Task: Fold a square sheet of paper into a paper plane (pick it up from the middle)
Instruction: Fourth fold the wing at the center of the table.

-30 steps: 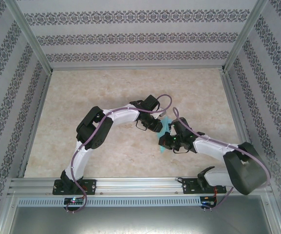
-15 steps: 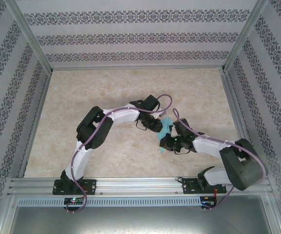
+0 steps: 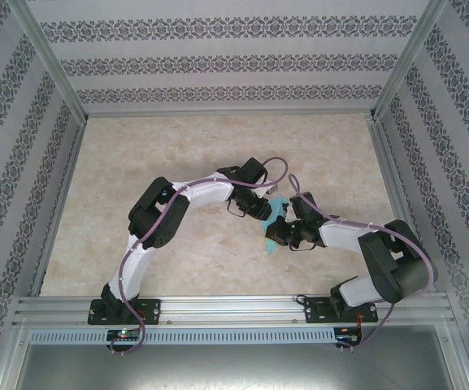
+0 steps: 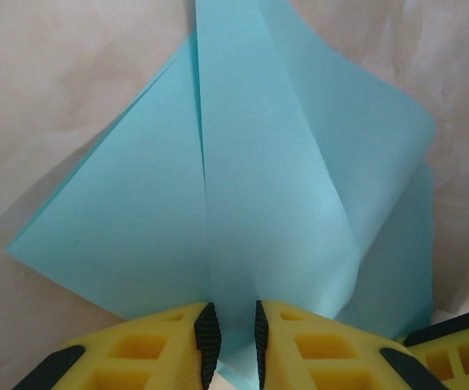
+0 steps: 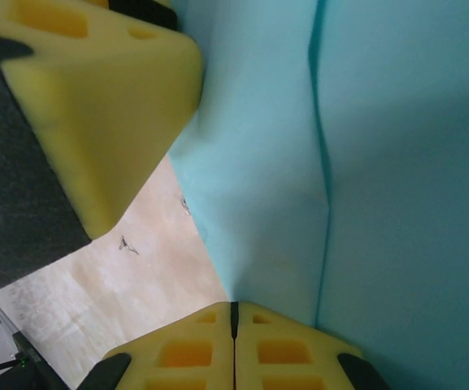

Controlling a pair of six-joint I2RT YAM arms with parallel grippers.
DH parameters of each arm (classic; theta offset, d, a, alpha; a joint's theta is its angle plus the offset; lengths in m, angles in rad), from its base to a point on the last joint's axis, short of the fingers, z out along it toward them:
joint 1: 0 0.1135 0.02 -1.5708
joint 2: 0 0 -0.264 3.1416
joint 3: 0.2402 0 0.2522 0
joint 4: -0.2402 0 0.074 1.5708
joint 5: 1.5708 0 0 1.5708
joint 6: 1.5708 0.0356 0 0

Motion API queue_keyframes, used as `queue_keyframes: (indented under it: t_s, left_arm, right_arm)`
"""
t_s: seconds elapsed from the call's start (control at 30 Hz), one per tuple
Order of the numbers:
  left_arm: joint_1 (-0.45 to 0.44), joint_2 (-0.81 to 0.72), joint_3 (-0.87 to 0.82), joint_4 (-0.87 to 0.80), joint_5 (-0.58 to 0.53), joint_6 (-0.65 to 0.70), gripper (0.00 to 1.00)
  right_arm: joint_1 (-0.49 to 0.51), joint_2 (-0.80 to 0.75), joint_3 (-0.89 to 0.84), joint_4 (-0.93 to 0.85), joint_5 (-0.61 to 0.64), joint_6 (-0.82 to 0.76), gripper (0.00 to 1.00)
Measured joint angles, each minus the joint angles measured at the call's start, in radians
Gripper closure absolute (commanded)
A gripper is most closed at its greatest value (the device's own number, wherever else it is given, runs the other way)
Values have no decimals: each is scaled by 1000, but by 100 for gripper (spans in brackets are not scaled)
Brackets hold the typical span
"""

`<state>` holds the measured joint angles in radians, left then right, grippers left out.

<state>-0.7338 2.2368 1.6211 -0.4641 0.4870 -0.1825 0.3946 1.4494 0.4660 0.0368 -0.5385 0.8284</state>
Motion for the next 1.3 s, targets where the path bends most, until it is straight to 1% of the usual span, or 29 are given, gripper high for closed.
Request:
queue_keyframes:
  t_s: [0.13, 0.37, 0.57, 0.67, 0.8, 0.97, 1.07, 1.2, 1.3]
  left_arm:
    - [0, 0, 0, 0, -1, 0, 73]
    - [0, 1, 2, -2, -2, 0, 73]
    - [0, 1, 3, -3, -2, 0, 73]
    - [0, 1, 3, -3, -2, 0, 73]
    - [0, 1, 3, -3, -2, 1, 73]
    - [0, 1, 3, -3, -2, 1, 73]
    - [0, 1, 3, -3, -2, 1, 73]
    - [0, 1, 3, -3, -2, 1, 73]
    - [0, 1, 3, -4, -2, 1, 73]
  right_arm:
    - [0, -1, 2, -12, 1, -19, 94]
    - [0, -48, -3, -82, 25, -27, 94]
    - [1, -62, -21, -77, 25, -27, 94]
    - [8, -87, -34, -88, 26, -23, 94]
    - [29, -130, -35, -143, 24, -18, 94]
    - [29, -178, -30, -168, 9, 4, 94]
    - [42, -164, -6, -153, -3, 13, 94]
    - [70, -84, 3, -100, -20, 21, 94]
    - [75, -31, 3, -93, -26, 22, 94]
